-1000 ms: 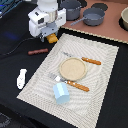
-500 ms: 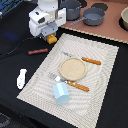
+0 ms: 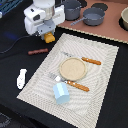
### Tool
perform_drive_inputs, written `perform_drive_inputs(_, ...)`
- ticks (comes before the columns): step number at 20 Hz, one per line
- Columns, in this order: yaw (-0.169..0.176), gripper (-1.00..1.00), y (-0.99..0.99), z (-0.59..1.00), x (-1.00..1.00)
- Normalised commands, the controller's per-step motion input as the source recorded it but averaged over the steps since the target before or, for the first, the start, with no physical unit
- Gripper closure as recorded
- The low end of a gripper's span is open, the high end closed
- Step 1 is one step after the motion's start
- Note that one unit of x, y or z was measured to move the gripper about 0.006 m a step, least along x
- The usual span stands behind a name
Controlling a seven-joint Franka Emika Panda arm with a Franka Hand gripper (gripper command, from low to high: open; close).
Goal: Interact with the objects in diverse but meaningful ways.
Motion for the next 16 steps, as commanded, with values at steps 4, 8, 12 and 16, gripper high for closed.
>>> perform_drive_inputs(4,-0.081,1.00,-0.03,0.87,0.87)
perform_drive_inputs(8,-0.068,1.00,-0.01,0.78,0.92)
perform_drive_inputs(12,-0.021,1.00,0.02,0.85,1.00)
perform_drive_inputs(16,-0.014,1.00,0.01,0.80,1.00)
